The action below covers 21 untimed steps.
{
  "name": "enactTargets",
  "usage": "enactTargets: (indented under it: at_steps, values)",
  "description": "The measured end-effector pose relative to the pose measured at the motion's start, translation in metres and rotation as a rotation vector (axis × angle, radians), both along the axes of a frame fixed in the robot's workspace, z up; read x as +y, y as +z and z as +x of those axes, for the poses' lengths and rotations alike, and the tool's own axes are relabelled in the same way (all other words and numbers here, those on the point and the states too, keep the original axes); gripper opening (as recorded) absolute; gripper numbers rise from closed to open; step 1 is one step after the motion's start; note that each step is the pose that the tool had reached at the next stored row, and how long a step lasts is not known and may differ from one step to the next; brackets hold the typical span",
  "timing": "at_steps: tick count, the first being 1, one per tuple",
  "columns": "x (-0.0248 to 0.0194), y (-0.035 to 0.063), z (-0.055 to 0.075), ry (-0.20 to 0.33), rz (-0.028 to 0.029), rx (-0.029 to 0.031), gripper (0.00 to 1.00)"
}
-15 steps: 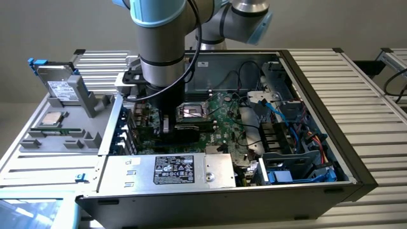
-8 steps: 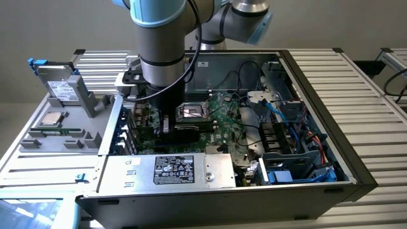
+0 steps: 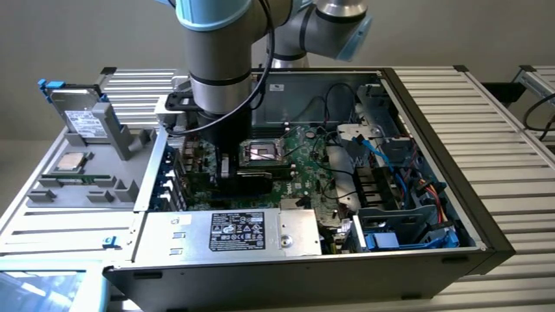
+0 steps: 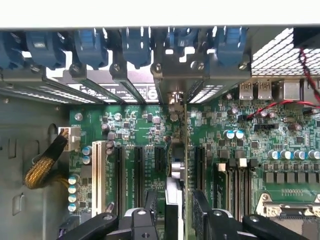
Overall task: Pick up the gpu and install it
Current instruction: 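Insert the gpu into the slot, then press down on the gpu until it lock into place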
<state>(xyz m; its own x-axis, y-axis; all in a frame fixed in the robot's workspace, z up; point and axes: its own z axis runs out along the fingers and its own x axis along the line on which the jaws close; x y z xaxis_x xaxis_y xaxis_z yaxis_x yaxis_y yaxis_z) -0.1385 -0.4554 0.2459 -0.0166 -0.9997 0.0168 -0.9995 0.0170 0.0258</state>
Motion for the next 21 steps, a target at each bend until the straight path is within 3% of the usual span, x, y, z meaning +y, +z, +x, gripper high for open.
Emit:
enactTargets:
  at_steps: [10,11,21]
  values:
    - [0.0,0.0449,0.0,-0.011,-0.0018,-0.0006,0.42]
    - [0.0,0.0455,0.001,-0.011,-0.002,0.0021,0.42]
    - [0.0,0.0456,0.001,-0.011,-0.0021,0.0023,0.4]
